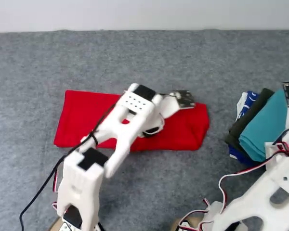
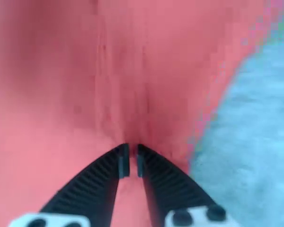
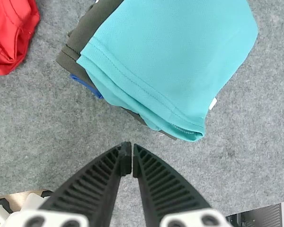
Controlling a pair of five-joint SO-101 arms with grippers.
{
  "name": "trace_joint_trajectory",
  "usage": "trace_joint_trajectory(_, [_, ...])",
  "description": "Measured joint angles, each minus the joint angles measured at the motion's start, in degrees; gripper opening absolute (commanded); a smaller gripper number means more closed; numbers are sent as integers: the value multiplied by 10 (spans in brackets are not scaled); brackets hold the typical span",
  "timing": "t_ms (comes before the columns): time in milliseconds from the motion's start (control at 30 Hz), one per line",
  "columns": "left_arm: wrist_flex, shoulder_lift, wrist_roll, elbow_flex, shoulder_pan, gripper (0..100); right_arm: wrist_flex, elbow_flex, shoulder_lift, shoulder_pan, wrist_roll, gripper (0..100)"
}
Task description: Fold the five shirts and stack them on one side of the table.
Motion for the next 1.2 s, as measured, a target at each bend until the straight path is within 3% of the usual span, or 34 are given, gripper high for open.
trace_joint_trajectory(300, [16,41,0,-61,-13,36,0,0,0,0,0,9])
trace_joint_trajectory(667, [156,42,11,-248,-1,20,0,0,0,0,0,9])
trace_joint_trajectory(933, [160,2,115,-280,-156,168,0,0,0,0,0,10])
trace_joint_trajectory(1200, [160,-29,82,-247,-353,190,0,0,0,0,0,11])
